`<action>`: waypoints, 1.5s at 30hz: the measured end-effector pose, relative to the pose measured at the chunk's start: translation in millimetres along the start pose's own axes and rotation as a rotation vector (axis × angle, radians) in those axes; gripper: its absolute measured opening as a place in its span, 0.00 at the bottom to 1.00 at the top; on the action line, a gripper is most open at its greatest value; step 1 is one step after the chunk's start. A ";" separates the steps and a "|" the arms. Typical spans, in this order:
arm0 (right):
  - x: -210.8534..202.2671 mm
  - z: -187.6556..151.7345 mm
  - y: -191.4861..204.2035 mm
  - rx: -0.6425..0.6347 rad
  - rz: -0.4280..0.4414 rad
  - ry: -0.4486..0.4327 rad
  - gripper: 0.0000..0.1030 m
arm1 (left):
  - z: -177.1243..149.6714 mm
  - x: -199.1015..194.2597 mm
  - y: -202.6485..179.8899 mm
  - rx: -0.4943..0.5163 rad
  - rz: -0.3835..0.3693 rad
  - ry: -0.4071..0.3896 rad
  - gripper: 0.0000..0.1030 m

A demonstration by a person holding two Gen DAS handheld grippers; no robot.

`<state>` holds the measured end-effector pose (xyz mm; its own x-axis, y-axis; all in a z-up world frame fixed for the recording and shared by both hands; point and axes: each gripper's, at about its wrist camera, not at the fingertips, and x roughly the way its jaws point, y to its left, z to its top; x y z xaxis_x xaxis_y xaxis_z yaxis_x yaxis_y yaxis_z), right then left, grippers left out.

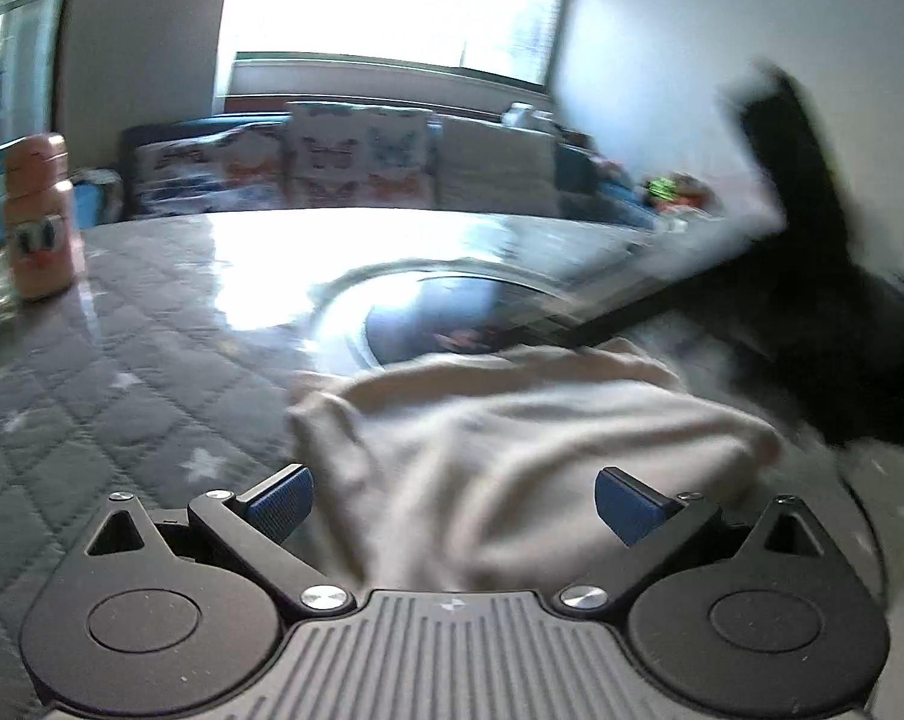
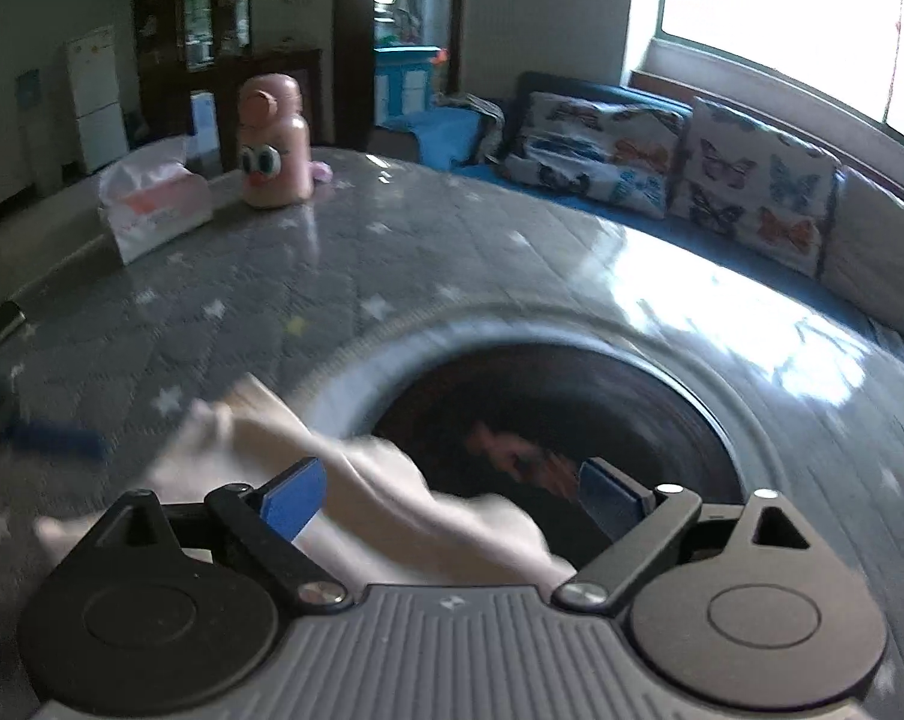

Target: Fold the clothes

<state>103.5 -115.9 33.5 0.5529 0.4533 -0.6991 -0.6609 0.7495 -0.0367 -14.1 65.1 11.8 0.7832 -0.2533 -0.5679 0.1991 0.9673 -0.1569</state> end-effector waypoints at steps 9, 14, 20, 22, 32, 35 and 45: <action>-29.6 -49.2 -19.5 0.041 -0.017 0.014 0.91 | 3.1 20.1 20.9 0.026 0.190 0.046 0.98; -40.5 -61.0 -16.5 0.001 -0.023 0.013 0.91 | 4.9 28.1 35.1 0.018 0.276 0.068 0.98; -44.1 -64.2 -22.4 0.013 -0.050 0.007 0.92 | 14.8 24.4 46.1 -0.042 0.261 0.042 0.99; -43.6 -63.0 -26.6 0.033 -0.065 -0.005 0.92 | 18.1 26.7 41.9 -0.021 0.261 0.034 0.98; -37.8 -69.1 -68.2 0.137 -0.222 -0.001 0.91 | 16.7 39.4 50.0 -0.038 0.311 0.068 0.98; -39.1 -66.8 -73.2 0.155 -0.219 -0.026 0.91 | 17.3 39.2 44.9 -0.036 0.292 0.068 0.99; -37.5 -72.5 -89.0 0.205 -0.199 -0.004 0.85 | 16.3 29.7 37.4 -0.069 0.226 0.067 0.86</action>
